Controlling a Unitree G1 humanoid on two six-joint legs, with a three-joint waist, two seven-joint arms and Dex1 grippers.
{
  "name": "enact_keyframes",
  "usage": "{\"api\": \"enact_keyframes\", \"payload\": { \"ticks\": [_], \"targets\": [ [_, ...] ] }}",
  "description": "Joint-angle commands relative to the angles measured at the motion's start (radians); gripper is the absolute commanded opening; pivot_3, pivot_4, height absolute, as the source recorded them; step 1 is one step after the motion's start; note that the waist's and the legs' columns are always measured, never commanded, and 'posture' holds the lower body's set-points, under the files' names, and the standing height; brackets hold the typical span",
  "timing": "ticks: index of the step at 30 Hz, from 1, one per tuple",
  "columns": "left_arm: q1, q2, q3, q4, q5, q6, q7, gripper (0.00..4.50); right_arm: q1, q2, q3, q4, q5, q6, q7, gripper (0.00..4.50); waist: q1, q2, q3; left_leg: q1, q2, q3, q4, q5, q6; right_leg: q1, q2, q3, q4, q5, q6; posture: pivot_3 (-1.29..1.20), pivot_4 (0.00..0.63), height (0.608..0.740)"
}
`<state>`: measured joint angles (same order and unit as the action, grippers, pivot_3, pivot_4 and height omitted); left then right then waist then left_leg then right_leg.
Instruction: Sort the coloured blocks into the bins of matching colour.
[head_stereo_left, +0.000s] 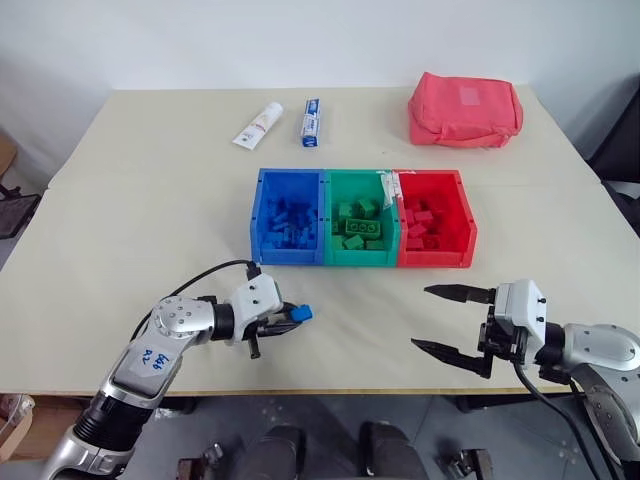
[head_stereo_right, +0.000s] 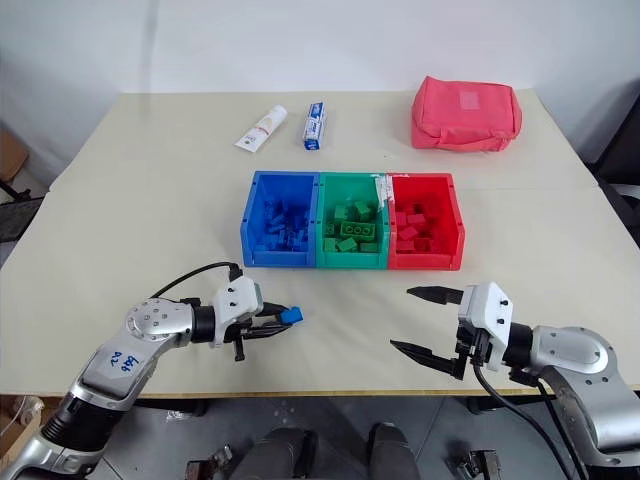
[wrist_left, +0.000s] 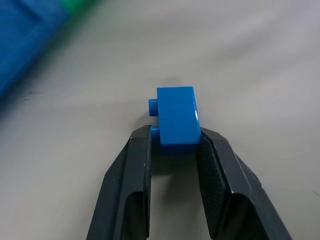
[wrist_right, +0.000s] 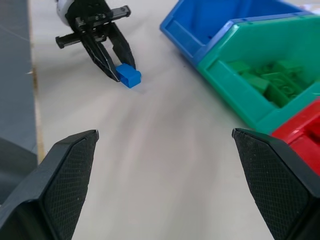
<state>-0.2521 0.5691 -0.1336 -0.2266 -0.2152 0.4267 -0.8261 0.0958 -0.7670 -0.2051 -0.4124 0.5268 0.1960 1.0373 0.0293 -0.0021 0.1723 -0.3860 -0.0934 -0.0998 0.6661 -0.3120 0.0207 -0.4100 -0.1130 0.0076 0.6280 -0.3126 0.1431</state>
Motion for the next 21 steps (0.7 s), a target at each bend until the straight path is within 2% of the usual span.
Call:
{"api": "enact_keyframes", "payload": {
  "ticks": [1, 4, 12, 14, 19, 21],
  "targets": [
    [-0.037, -0.063, 0.153, -0.030, -0.107, -0.068, 0.060, 0.91, -0.005, 0.055, -0.054, -0.051, 0.014, -0.055, -0.063, 4.50, -0.002, 0.000, 0.000, 0.000, 0.000, 0.000, 0.000, 0.000, 0.000, 0.000, 0.000, 0.000, 0.000, 0.000, 0.000, 0.00, 0.150, 0.740],
    [-0.119, -0.119, 0.236, 0.011, -0.137, -0.047, 0.154, 0.91, -0.039, 0.108, -0.064, -0.061, 0.021, -0.064, -0.128, 4.50, -0.002, 0.000, 0.000, 0.000, 0.000, 0.000, 0.001, 0.000, -0.001, 0.000, 0.000, -0.001, 0.000, 0.000, 0.000, 0.00, 0.150, 0.740],
    [-0.322, -0.181, 0.212, 0.244, -0.082, 0.012, 0.270, 0.91, -0.064, 0.149, -0.032, -0.086, 0.011, -0.048, -0.188, 4.50, -0.002, 0.000, 0.000, 0.000, -0.002, 0.000, 0.000, 0.000, 0.000, -0.001, 0.003, -0.001, 0.002, 0.000, 0.000, 0.00, 0.150, 0.740],
    [-0.344, -0.178, 0.197, 0.281, -0.068, -0.003, 0.263, 1.64, -0.066, 0.141, -0.029, -0.084, 0.007, -0.048, -0.183, 4.50, -0.003, 0.000, 0.000, 0.000, -0.002, 0.000, 0.001, 0.000, 0.000, -0.001, 0.003, -0.001, 0.002, 0.000, 0.001, 0.00, 0.150, 0.740],
    [-0.359, -0.170, 0.199, 0.307, -0.086, -0.051, 0.210, 3.07, -0.055, 0.119, -0.027, -0.071, -0.006, -0.055, -0.158, 4.50, -0.006, 0.000, 0.000, 0.000, -0.001, 0.000, 0.000, 0.000, 0.000, -0.001, 0.003, -0.001, 0.002, 0.000, 0.001, 0.00, 0.150, 0.740],
    [-0.333, -0.123, 0.202, 0.300, -0.057, -0.125, 0.170, 3.66, -0.052, 0.114, -0.027, -0.058, -0.012, -0.062, -0.148, 4.50, -0.006, 0.000, 0.000, 0.000, -0.001, 0.000, 0.000, 0.000, 0.000, -0.001, 0.003, -0.001, 0.002, 0.000, 0.001, 0.00, 0.150, 0.740]
  ]
}}
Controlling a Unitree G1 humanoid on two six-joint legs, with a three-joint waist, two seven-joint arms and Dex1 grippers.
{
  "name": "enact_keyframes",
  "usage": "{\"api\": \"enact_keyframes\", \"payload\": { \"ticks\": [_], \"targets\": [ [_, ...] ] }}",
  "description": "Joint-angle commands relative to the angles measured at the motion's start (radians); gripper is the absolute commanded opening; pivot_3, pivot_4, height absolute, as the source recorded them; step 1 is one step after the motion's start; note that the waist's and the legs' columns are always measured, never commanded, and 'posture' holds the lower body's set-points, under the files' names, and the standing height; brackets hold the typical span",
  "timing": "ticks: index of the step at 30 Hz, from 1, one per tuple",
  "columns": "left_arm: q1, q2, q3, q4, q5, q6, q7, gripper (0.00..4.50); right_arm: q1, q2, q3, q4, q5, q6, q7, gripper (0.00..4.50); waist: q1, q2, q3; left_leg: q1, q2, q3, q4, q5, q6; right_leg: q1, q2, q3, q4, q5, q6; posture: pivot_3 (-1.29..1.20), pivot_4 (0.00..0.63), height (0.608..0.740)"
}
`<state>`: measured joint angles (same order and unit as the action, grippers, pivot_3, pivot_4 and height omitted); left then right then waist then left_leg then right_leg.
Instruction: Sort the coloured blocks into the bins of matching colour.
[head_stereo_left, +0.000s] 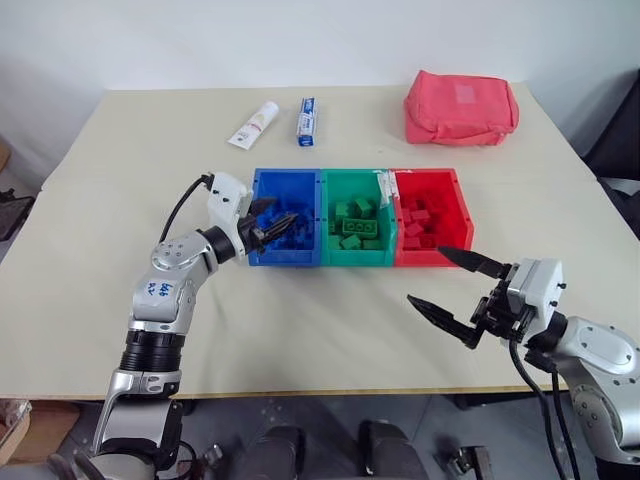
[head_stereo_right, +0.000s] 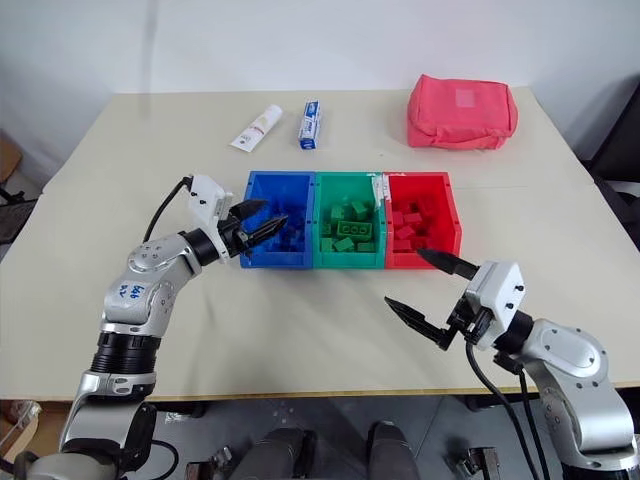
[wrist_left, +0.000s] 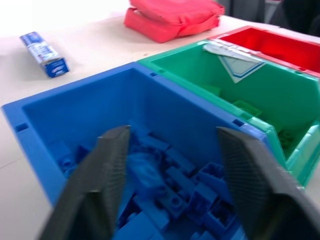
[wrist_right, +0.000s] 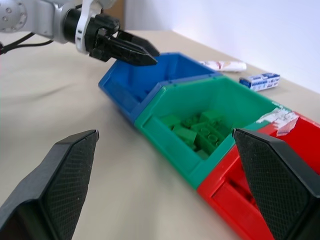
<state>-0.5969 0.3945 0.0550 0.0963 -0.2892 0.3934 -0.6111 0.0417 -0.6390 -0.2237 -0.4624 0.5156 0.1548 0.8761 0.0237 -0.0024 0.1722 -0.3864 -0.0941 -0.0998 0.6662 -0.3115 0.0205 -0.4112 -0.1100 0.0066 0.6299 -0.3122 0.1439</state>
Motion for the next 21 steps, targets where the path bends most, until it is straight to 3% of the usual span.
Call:
{"api": "enact_keyframes", "payload": {
  "ticks": [1, 3, 5, 9, 16, 21],
  "targets": [
    [0.022, 0.077, 0.013, -0.022, 0.037, -0.132, -0.061, 3.97, 0.003, -0.015, -0.011, -0.001, -0.002, -0.023, 0.018, 4.50, -0.002, 0.000, 0.000, 0.000, 0.000, 0.000, 0.000, 0.000, 0.000, 0.000, 0.000, 0.000, 0.000, 0.000, 0.000, 0.00, 0.150, 0.740],
    [0.070, 0.158, 0.073, -0.037, -0.017, -0.157, -0.166, 4.48, -0.005, -0.023, -0.038, 0.044, -0.010, -0.038, 0.025, 4.50, -0.005, 0.000, 0.000, 0.000, 0.000, 0.000, 0.000, 0.000, 0.000, 0.000, 0.000, 0.001, 0.000, 0.000, 0.000, 0.00, 0.150, 0.740],
    [0.120, 0.226, 0.105, -0.063, -0.074, -0.162, -0.266, 4.48, -0.016, -0.032, -0.064, 0.091, -0.014, -0.055, 0.033, 4.50, -0.013, 0.000, 0.000, 0.000, 0.001, 0.001, -0.001, 0.000, -0.001, -0.001, -0.001, 0.001, 0.000, 0.000, 0.000, 0.00, 0.150, 0.740],
    [0.337, 0.367, 0.149, -0.104, -0.051, -0.283, -0.403, 4.48, -0.038, -0.072, -0.056, 0.150, -0.009, -0.072, 0.107, 4.50, -0.022, 0.001, -0.001, 0.000, 0.001, 0.000, -0.003, 0.000, -0.001, 0.000, -0.003, 0.001, -0.001, 0.000, -0.001, 0.00, 0.150, 0.740],
    [0.492, 0.357, 0.233, -0.169, -0.072, -0.341, -0.359, 4.48, -0.125, -0.123, 0.008, 0.240, -0.028, -0.077, 0.223, 4.50, 0.000, 0.001, -0.001, 0.000, 0.001, -0.001, -0.001, 0.000, 0.000, 0.002, -0.004, 0.001, -0.003, 0.000, -0.001, 0.00, 0.150, 0.740],
    [0.557, 0.318, 0.248, -0.224, -0.016, -0.325, -0.241, 4.48, -0.173, -0.108, 0.025, 0.302, -0.059, -0.096, 0.217, 4.50, 0.000, 0.001, -0.001, 0.001, 0.001, 0.000, -0.002, -0.001, 0.000, 0.001, -0.004, 0.001, -0.002, 0.000, -0.001, 0.00, 0.150, 0.740]
  ]
}}
